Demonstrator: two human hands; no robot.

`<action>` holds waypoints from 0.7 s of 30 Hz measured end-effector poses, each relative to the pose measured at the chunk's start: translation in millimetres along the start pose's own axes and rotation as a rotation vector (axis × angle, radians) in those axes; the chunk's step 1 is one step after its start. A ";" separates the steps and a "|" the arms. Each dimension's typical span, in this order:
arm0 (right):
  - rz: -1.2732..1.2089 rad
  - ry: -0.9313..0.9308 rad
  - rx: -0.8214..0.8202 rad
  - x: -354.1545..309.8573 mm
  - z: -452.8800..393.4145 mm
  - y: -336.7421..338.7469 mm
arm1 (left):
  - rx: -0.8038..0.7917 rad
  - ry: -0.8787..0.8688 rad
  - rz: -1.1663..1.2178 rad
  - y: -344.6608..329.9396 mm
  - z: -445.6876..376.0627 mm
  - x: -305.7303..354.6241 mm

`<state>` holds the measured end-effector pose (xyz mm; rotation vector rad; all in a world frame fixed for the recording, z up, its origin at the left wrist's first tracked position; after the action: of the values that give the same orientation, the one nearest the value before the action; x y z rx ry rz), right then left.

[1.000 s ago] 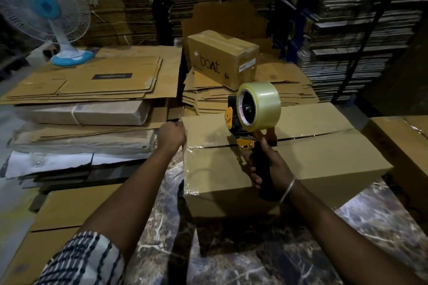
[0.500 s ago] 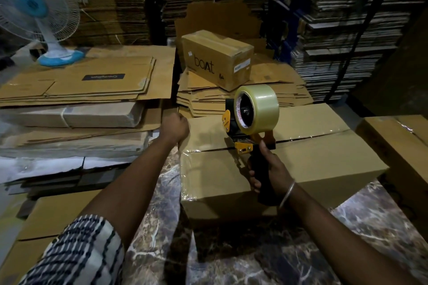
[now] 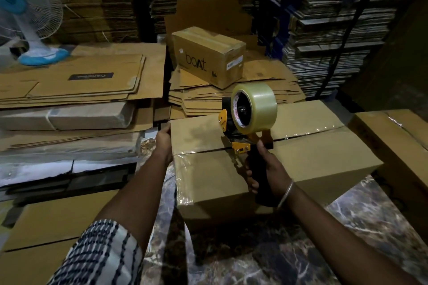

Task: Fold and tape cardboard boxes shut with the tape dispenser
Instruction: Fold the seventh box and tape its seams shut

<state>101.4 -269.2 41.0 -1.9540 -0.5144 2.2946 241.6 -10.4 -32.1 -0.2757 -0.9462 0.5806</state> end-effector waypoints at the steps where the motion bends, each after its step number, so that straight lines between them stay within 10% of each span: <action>1: -0.001 -0.006 0.005 -0.1 0.0 -0.1 | -0.017 0.011 0.001 2.4 -1.5 -4.2; 14: 0.008 -0.033 0.014 -0.6 0.1 -0.6 | 0.089 -0.349 -0.772 37.1 -10.1 24.2; 21: -0.012 -0.078 0.012 0.8 1.5 -4.5 | 0.431 -0.476 -0.262 58.5 81.2 -10.5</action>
<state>99.1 -265.0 41.9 -1.8570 -0.5169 2.3685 149.8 29.1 -20.6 0.3853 -1.2589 0.6023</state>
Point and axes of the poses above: each hand's wrist, its own z-axis away from the middle knuckle, its own y-axis out of the back of the hand, x = y × z, the point moved 6 cm from there along -z, towards the middle knuckle, and after that the axes turned 11 degrees about y, right-handed, at the moved point
